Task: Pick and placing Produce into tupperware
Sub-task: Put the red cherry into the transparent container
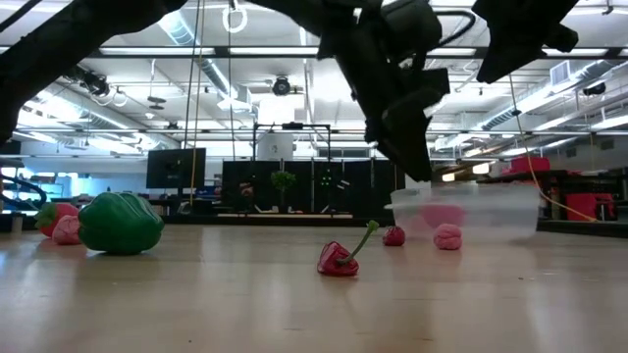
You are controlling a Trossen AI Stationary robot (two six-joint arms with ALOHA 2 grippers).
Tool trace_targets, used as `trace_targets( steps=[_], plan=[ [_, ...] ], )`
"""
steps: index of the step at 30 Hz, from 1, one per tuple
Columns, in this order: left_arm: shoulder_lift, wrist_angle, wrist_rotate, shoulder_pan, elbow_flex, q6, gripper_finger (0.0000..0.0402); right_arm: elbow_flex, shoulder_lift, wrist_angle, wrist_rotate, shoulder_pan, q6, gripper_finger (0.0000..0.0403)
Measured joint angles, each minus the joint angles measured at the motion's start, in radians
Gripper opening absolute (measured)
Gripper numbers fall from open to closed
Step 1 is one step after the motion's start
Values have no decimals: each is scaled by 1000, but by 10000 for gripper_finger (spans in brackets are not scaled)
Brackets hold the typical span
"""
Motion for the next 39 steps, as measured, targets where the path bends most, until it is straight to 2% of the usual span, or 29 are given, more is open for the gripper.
trace_targets(
  steps=[5,9,13,16,19,24,28,34,39],
  plan=[
    [-1,-151,-24,-5,89,7,173,0,0,0,-9,1,0,110],
    [0,-384,-28,-4,139,-19,171,0,0,0,-28,5,0,110],
    [0,-574,9,-19,140,-126,161,0,0,0,-32,23,0,110],
    [-1,-632,32,-58,117,-161,150,0,0,0,-32,39,0,110],
    [2,-628,38,-108,89,-200,139,0,0,0,-31,58,0,110],
    [0,-489,37,-182,26,-224,135,0,0,0,-31,80,1,110],
    [0,-385,28,-212,-12,-215,153,0,0,8,-31,84,1,110],
    [0,-250,-128,-206,-60,-247,191,0,0,15,-31,84,1,110],
    [0,-173,-132,-189,-110,-296,216,0,0,15,-31,84,0,110]
  ],
)
